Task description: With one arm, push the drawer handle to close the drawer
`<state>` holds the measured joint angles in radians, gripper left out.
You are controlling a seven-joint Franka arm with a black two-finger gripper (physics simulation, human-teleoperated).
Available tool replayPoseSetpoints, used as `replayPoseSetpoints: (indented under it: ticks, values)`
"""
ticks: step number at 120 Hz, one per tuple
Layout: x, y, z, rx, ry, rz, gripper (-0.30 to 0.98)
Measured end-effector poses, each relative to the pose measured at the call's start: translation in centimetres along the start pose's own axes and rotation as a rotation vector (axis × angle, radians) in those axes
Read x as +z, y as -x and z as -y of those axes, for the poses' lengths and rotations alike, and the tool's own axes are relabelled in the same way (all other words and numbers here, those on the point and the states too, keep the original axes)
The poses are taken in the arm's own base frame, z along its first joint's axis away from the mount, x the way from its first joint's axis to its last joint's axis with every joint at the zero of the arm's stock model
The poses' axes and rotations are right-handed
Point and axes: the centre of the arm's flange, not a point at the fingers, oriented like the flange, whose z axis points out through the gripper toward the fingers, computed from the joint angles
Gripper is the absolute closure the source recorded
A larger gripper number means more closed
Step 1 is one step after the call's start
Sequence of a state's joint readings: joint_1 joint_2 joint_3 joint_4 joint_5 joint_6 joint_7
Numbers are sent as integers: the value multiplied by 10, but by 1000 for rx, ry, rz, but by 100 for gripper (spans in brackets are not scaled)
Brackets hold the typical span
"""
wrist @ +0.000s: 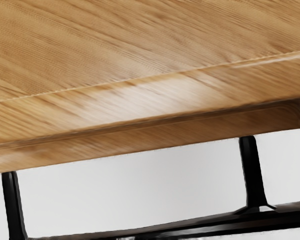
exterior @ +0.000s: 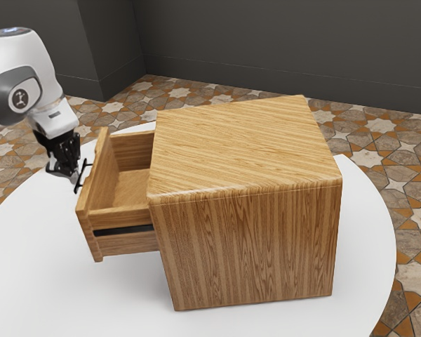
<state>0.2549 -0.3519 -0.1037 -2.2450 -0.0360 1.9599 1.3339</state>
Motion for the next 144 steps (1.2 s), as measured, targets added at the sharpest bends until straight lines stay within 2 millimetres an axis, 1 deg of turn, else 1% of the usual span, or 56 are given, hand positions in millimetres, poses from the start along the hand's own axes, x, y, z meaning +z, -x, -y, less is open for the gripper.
replayPoseSetpoints:
  ticks: [16,34,44,58,76,107,121,139,144]
  values:
    - [2,-8,2,-13,6,-6,79]
    - [3,-24,6,-13,8,-7,79]
    - [-1,-37,8,-5,0,-7,78]
    - [3,-49,11,-4,6,-5,78]
    - [2,-71,17,7,3,-7,79]
    - [-6,-109,23,26,-13,-17,78]
    - [-1,-119,24,26,-5,-17,79]
    - [0,-134,26,32,-4,-22,79]
    - [1,-134,28,26,-4,-21,79]
